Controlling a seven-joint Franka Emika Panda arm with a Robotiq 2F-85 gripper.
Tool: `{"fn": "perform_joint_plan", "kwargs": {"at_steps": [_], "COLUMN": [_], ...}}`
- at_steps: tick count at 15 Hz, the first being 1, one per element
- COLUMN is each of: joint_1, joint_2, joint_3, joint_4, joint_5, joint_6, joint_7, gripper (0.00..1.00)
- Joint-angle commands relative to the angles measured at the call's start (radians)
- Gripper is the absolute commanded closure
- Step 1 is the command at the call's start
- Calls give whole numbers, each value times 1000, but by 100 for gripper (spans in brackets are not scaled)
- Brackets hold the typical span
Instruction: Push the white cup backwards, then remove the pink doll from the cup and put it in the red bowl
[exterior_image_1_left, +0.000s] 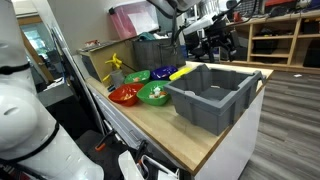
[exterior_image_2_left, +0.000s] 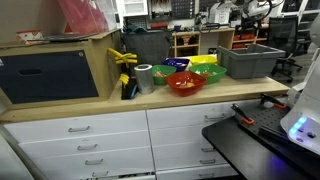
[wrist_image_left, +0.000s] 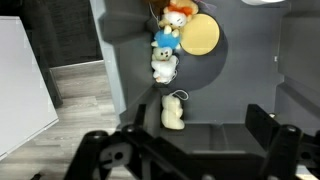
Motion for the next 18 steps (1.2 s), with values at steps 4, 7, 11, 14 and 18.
{"fn": "perform_joint_plan", "kwargs": {"at_steps": [4,7,11,14,18], "joint_1": [-4,-3,2,11,24], "joint_2": [24,51,106,140,167], "joint_3": [6,11,14,15,17], "joint_4": [20,28,23,7,-5], "joint_5": [1,17,25,20,16], "joint_6": [-3,-13,-18,-23,-50], "joint_7": [15,25,80,116,142], "gripper": [0,0,0,0,0]}}
